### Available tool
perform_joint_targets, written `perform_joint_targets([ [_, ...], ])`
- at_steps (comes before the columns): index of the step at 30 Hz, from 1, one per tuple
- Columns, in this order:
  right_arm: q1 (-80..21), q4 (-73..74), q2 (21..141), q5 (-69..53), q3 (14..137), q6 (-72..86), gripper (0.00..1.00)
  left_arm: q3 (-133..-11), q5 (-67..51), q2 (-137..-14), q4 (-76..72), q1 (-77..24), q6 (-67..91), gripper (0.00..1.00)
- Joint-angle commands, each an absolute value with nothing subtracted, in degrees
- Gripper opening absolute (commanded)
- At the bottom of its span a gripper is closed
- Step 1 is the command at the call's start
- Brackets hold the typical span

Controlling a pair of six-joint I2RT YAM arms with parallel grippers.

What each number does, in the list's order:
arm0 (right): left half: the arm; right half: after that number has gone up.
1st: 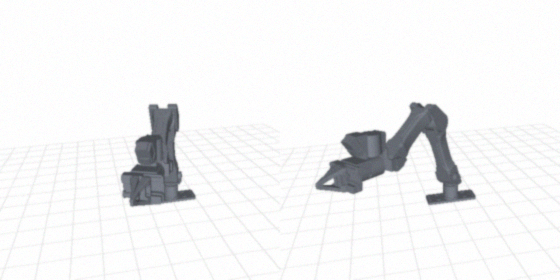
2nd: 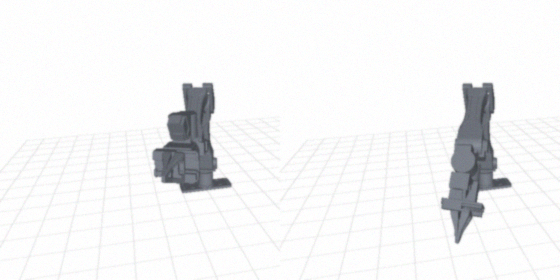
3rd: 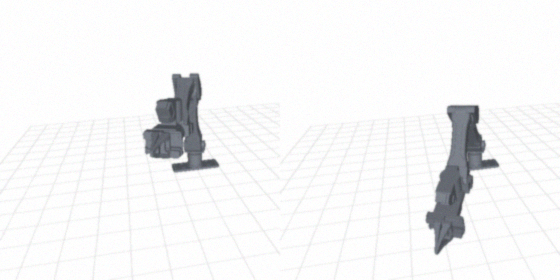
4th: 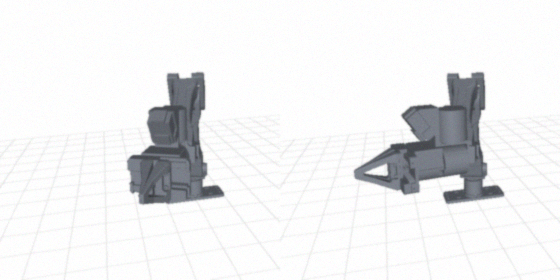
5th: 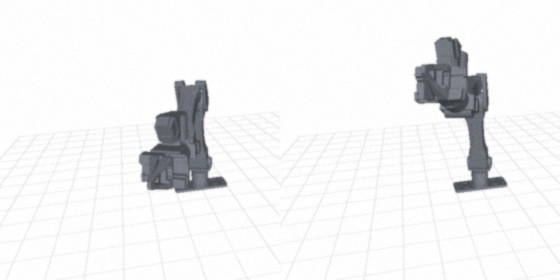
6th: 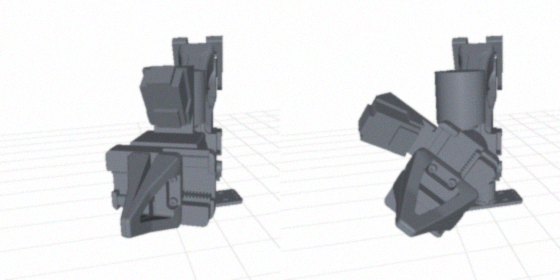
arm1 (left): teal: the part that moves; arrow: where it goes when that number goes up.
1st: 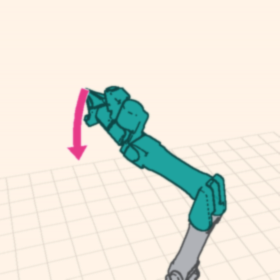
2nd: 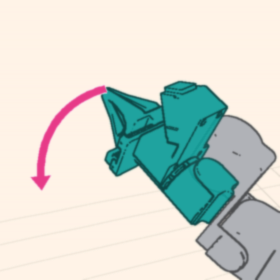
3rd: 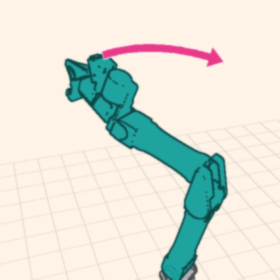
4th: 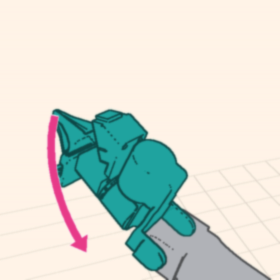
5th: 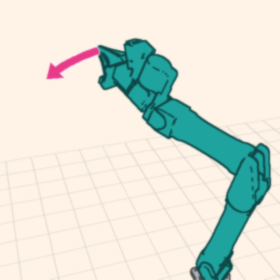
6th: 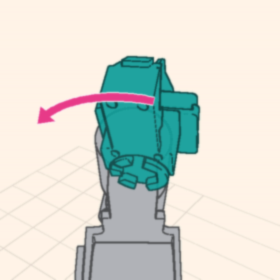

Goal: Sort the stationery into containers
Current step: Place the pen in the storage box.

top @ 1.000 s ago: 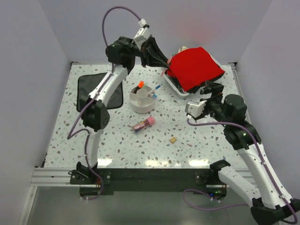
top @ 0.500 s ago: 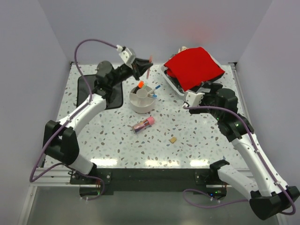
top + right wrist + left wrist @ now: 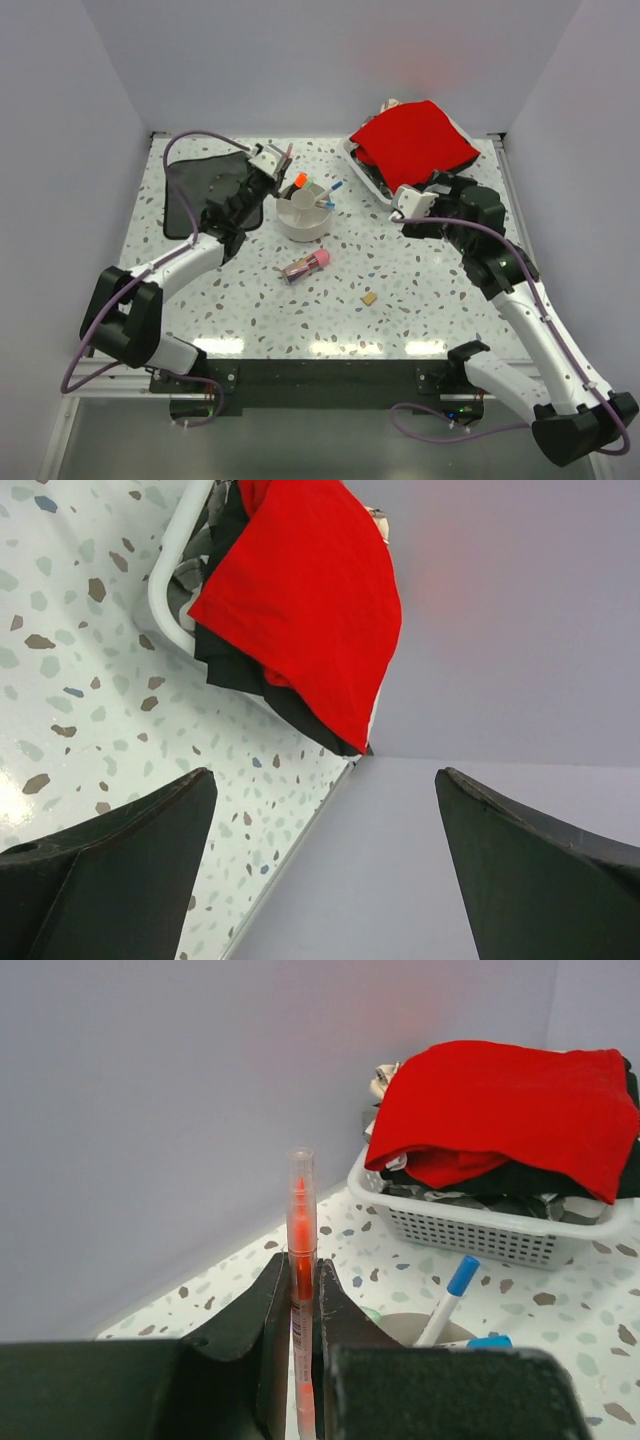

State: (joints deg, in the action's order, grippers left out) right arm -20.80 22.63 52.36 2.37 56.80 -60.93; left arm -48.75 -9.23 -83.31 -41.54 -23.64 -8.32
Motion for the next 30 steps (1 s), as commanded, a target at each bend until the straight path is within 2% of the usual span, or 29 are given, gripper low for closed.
perform_joint_targets([
  [1, -21.2, 20.9, 53.0, 4.6, 58.1, -59.2, 0.94, -45.1, -5.4, -82.8, -48.6, -23.2, -10.2, 0.0],
  [10, -21.1, 24.2, 53.4, 6.1, 60.1, -60.4, 0.94, -41.7, -6.8, -86.4, -53.9, -22.9, -5.5, 0.0],
  [23, -21.4, 24.6, 55.5, 7.2, 60.3, -59.9, 0.94, -45.0, -12.1, -93.1, -54.4, -21.7, -1.4, 0.0],
  [26, -21.4, 24.1, 55.9, 7.1, 59.9, -59.9, 0.94, -45.1, -12.0, -92.9, -53.8, -21.7, -1.7, 0.15],
  [27, -21.4, 23.9, 56.0, 7.0, 59.8, -59.9, 0.94, -45.2, -11.8, -92.6, -53.4, -21.7, -1.8, 0.24],
  [29, -21.4, 23.3, 56.0, 6.7, 59.2, -59.6, 0.95, -45.8, -12.0, -91.3, -51.2, -21.7, -3.6, 0.32],
  [30, -21.4, 23.0, 56.1, 6.6, 59.1, -59.4, 0.95, -46.1, -12.8, -90.7, -49.8, -21.7, -4.7, 0.44],
])
